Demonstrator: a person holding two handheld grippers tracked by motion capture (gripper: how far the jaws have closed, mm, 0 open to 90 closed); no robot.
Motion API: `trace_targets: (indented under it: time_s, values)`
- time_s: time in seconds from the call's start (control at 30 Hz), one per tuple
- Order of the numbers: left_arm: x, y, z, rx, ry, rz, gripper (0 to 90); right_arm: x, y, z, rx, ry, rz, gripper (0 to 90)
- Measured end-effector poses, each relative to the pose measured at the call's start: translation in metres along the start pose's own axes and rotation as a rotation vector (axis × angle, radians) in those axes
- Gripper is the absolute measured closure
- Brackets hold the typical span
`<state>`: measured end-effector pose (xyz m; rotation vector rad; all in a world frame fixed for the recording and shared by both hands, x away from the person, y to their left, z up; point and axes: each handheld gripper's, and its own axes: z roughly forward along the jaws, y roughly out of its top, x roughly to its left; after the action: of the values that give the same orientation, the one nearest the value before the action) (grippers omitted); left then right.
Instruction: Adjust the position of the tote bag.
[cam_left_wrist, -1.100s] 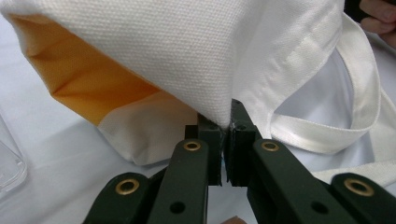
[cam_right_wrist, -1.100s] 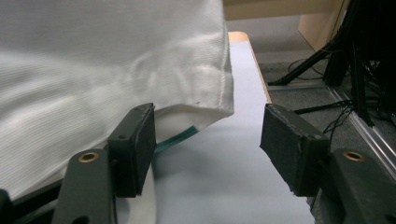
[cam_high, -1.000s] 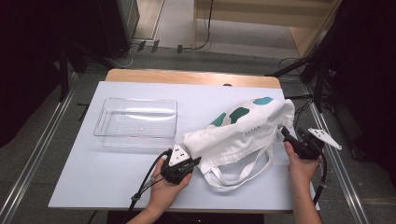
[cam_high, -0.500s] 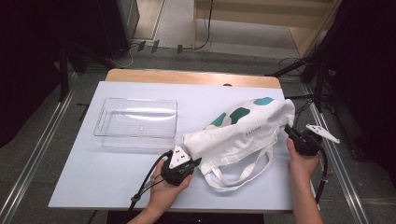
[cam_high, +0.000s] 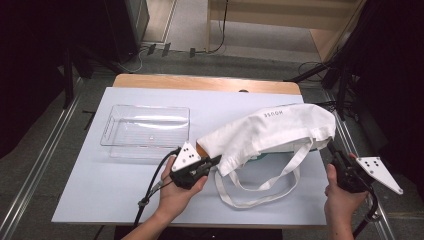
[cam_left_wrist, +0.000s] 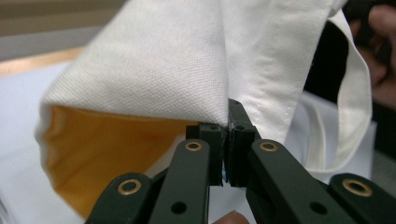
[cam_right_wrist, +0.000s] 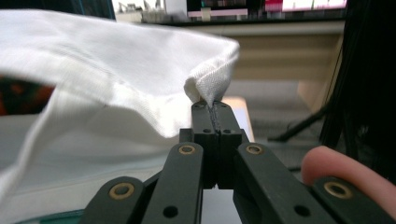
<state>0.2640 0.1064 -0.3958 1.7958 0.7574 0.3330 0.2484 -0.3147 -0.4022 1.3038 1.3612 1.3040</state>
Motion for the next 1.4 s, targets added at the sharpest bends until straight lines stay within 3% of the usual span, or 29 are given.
trace_targets:
  time_s: [0.1, 0.13, 0.17, 0.2, 0.23, 0.27, 0.3, 0.37, 0.4, 0.43, 0.5, 0.57, 0.6, 0.7, 0.73, 0.77, 0.8, 0.83, 0.87, 0.9, 0.93, 0.97, 1.03, 1.23, 1.33, 1.4]
  values:
    - [0.01, 0.012, -0.011, -0.051, -0.018, -0.048, 88.6, 0.005, 0.005, -0.013, -0.035, -0.006, -0.017, 90.0]
    - [0.017, 0.007, -0.011, -0.047, -0.009, -0.089, 88.4, 0.009, 0.004, -0.023, -0.056, -0.028, -0.059, 90.0]
    - [0.017, 0.007, -0.011, -0.047, -0.009, -0.089, 88.2, 0.009, 0.004, -0.023, -0.056, -0.028, -0.059, 90.0]
    - [0.022, -0.004, -0.005, -0.011, -0.017, -0.126, 88.2, 0.01, -0.003, -0.027, -0.037, -0.043, -0.1, 90.0]
    - [0.022, -0.004, -0.005, -0.011, -0.017, -0.126, 88.1, 0.009, -0.007, -0.025, -0.013, -0.041, -0.102, 90.0]
    - [0.024, -0.013, 0.0, 0.014, -0.004, -0.145, 88.1, 0.006, -0.016, -0.022, 0.029, -0.041, -0.083, 90.0]
    - [0.025, -0.018, 0.005, 0.039, -0.003, -0.155, 88.1, 0.006, -0.016, -0.022, 0.029, -0.041, -0.083, 90.0]
    - [0.027, -0.024, 0.008, 0.06, 0.006, -0.16, 87.9, 0.004, -0.028, -0.016, 0.088, -0.046, -0.064, 89.6]
    - [0.027, -0.024, 0.008, 0.061, 0.006, -0.166, 87.8, 0.003, -0.031, -0.013, 0.114, -0.029, -0.039, 73.6]
    - [0.028, -0.024, 0.008, 0.061, 0.005, -0.166, 87.8, 0.003, -0.031, -0.013, 0.114, -0.029, -0.039, 73.6]
    - [0.028, -0.024, 0.007, 0.058, 0.004, -0.163, 87.8, 0.0, -0.025, -0.012, 0.093, 0.009, 0.008, 58.5]
    - [0.028, -0.024, 0.008, 0.061, 0.005, -0.164, 87.8, -0.004, -0.017, -0.007, 0.09, 0.014, 0.056, 46.8]
    - [0.029, -0.025, 0.008, 0.061, 0.01, -0.166, 87.8, -0.012, -0.011, 0.002, 0.098, 0.023, 0.099, 39.4]
    - [0.029, -0.027, 0.008, 0.06, 0.01, -0.17, 87.8, -0.025, -0.009, 0.024, 0.178, 0.021, 0.18, 32.3]
    - [0.029, -0.027, 0.008, 0.063, 0.012, -0.168, 87.8, -0.025, -0.009, 0.024, 0.178, 0.021, 0.18, 32.3]
    - [0.029, -0.028, 0.008, 0.065, 0.011, -0.166, 87.8, -0.033, -0.013, 0.041, 0.22, 0.03, 0.238, 35.0]
    - [0.029, -0.028, 0.008, 0.065, 0.011, -0.166, 87.8, -0.033, -0.013, 0.041, 0.22, 0.03, 0.238, 35.0]
    - [0.028, -0.03, 0.007, 0.068, 0.013, -0.157, 87.8, -0.034, -0.019, 0.051, 0.258, 0.053, 0.258, 53.1]
    - [0.028, -0.031, 0.008, 0.07, 0.019, -0.155, 87.9, -0.033, -0.022, 0.052, 0.262, 0.077, 0.265, 62.8]
    - [0.028, -0.031, 0.008, 0.07, 0.019, -0.155, 87.9, -0.033, -0.022, 0.052, 0.262, 0.077, 0.265, 62.8]
    - [0.028, -0.032, 0.008, 0.065, 0.017, -0.156, 88.0, -0.026, -0.028, 0.053, 0.269, 0.092, 0.222, 72.9]
    - [0.027, -0.032, 0.007, 0.063, 0.016, -0.154, 88.0, -0.026, -0.028, 0.053, 0.269, 0.092, 0.222, 72.9]
    - [0.026, -0.031, 0.006, 0.044, 0.0, -0.146, 88.2, -0.018, -0.028, 0.047, 0.249, 0.082, 0.145, 75.2]
    - [0.018, -0.014, -0.01, -0.054, -0.023, -0.116, 88.4, -0.001, 0.0, 0.01, 0.003, 0.026, -0.011, 76.8]
    - [0.015, 0.004, -0.024, -0.142, -0.046, -0.1, 88.5, 0.009, 0.013, -0.009, -0.082, -0.006, -0.05, 77.2]
    - [0.014, 0.009, -0.028, -0.165, -0.041, -0.091, 88.5, 0.011, 0.015, -0.012, -0.099, -0.01, -0.062, 77.3]
